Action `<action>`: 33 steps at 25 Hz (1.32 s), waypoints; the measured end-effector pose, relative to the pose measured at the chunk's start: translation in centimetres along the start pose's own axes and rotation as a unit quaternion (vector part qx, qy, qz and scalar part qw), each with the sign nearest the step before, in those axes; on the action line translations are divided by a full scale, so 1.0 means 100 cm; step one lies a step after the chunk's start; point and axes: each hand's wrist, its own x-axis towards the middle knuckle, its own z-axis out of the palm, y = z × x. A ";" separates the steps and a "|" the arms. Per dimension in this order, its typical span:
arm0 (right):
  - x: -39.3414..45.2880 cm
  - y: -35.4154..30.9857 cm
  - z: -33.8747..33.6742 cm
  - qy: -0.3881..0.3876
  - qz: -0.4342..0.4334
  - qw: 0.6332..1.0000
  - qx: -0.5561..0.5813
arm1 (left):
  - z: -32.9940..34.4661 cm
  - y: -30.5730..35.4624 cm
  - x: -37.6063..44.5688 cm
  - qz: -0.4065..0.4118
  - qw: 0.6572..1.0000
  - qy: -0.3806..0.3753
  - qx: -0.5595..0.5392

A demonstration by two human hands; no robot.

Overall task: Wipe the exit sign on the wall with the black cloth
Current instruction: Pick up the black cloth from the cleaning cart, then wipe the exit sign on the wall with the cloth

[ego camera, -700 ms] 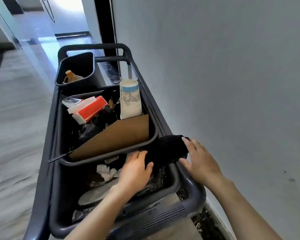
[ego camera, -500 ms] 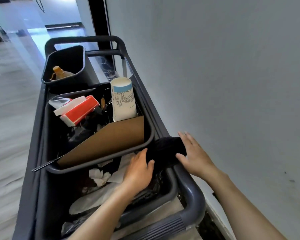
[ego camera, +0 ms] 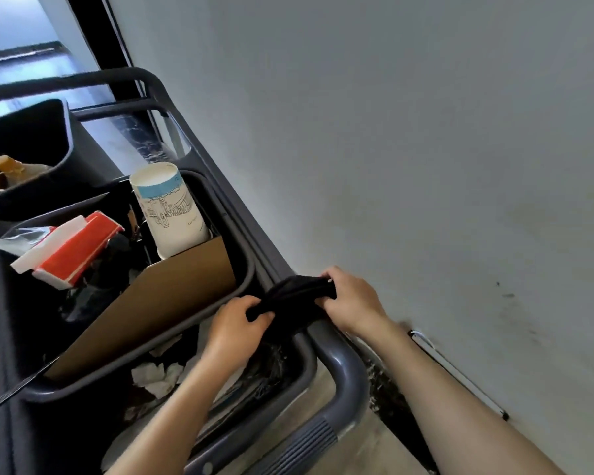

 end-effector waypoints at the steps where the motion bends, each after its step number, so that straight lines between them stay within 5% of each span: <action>1: -0.007 0.003 -0.009 0.020 0.015 1.000 0.003 | -0.007 0.010 -0.003 0.030 1.000 -0.002 0.007; 4: -0.037 0.015 -0.042 0.036 0.056 0.972 0.225 | -0.022 0.055 -0.017 0.111 0.994 -0.016 -0.011; 7: -0.077 0.034 -0.080 0.045 0.096 0.840 0.532 | -0.011 0.111 -0.036 0.151 0.980 -0.037 -0.123; 10: -0.120 0.064 -0.110 0.085 0.112 0.758 0.636 | 0.025 0.164 -0.067 0.162 0.954 -0.094 -0.234; 14: -0.185 0.118 -0.137 0.155 0.127 0.719 0.666 | 0.087 0.220 -0.117 0.172 0.925 -0.180 -0.288; 19: -0.258 0.177 -0.149 0.193 0.117 0.685 0.692 | 0.153 0.256 -0.167 0.223 0.919 -0.254 -0.202; 23: -0.295 0.211 -0.148 0.210 0.097 0.692 0.683 | 0.198 0.272 -0.195 0.254 0.915 -0.291 -0.117; 27: -0.307 0.239 -0.132 0.270 0.142 0.684 0.663 | 0.234 0.272 -0.207 0.258 0.911 -0.315 -0.069; 33: -0.293 0.275 -0.097 0.319 0.212 0.623 0.682 | 0.269 0.255 -0.177 0.236 0.912 -0.329 -0.062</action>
